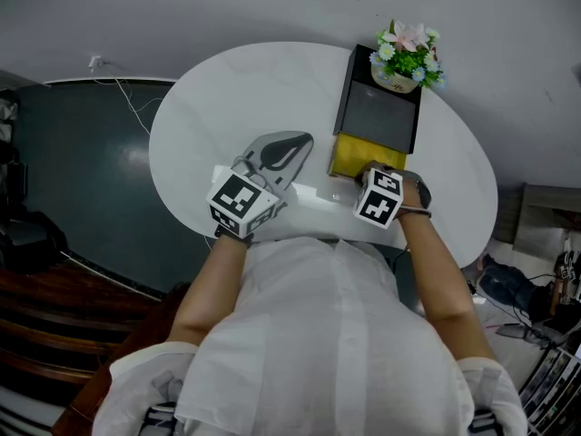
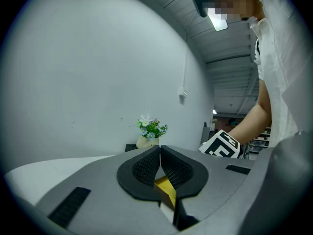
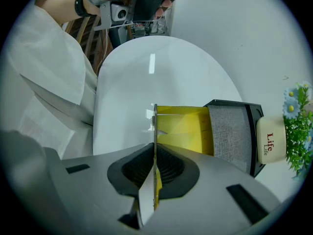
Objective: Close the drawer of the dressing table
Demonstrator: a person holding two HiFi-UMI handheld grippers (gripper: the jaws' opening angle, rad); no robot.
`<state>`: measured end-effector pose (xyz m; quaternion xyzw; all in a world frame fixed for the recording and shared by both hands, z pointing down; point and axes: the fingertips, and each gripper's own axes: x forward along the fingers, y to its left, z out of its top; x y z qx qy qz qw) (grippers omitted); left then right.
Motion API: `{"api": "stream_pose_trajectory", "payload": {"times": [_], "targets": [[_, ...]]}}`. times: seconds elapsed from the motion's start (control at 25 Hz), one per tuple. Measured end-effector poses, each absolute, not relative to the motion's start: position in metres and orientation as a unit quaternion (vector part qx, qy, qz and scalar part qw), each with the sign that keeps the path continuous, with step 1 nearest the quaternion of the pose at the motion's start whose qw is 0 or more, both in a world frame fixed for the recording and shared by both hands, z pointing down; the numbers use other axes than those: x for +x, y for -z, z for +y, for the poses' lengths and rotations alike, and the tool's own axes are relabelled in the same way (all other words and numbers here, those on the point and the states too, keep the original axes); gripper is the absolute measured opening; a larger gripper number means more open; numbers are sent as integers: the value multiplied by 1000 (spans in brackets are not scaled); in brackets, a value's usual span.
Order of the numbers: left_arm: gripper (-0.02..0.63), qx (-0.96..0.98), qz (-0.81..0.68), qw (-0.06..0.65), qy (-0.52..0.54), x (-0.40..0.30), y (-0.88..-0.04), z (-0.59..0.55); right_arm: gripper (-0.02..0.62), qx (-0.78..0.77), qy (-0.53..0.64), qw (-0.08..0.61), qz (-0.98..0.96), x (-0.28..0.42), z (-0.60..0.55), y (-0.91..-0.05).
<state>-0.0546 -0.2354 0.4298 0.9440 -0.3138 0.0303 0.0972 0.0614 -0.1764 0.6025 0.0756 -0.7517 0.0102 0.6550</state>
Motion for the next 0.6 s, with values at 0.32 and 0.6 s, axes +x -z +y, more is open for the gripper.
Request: {"api": "stream_pose_trajectory", "payload": {"times": [0.32,0.6], "targets": [[18,945,-311,99,-32,-51,-431,-240,21,89,-6,656,-750,64,-193,-603],[18,944,-311,101,-34,-51,-432,-242,21,102,-1,656,-748,67,-210,-601]]}}
